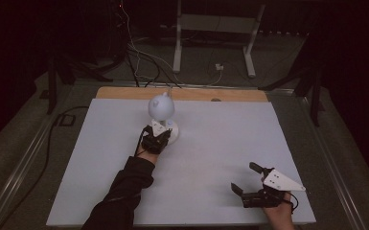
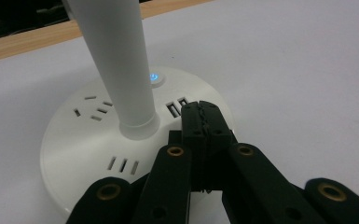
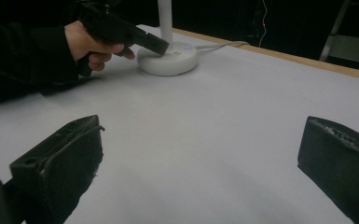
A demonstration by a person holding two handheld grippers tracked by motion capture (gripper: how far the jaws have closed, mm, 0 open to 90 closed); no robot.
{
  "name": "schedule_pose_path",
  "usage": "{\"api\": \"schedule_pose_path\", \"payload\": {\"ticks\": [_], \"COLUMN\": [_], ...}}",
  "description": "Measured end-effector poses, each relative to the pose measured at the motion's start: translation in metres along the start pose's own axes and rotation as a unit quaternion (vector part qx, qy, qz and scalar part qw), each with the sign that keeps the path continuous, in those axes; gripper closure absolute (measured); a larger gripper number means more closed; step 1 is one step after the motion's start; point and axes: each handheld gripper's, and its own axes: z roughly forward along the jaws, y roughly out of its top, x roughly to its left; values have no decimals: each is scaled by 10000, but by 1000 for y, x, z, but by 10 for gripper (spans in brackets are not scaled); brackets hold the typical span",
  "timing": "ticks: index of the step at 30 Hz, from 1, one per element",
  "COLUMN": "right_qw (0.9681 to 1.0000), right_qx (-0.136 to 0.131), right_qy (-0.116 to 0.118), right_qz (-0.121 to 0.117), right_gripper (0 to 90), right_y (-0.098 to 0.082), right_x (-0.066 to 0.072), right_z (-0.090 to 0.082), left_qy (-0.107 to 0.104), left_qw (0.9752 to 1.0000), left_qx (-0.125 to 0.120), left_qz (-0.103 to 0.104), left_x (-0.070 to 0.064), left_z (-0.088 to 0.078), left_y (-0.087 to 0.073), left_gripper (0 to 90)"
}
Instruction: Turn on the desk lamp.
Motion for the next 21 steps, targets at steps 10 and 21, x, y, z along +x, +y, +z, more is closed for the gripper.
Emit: {"api": "schedule_pose_path", "payload": {"ticks": [10, 21], "right_qw": [10000, 10000], "right_qx": [6, 14], "right_qy": [7, 5], "right_qz": [7, -2], "right_gripper": [0, 0], "right_y": [0, 0], "right_x": [0, 0], "right_z": [0, 0], "left_qy": [-41, -34], "left_qw": [10000, 9999], "left_qx": [2, 22], "left_qz": [-33, 112], "left_x": [3, 2], "left_z": [2, 4], "left_y": [-1, 0], "left_gripper": [900, 900]}}
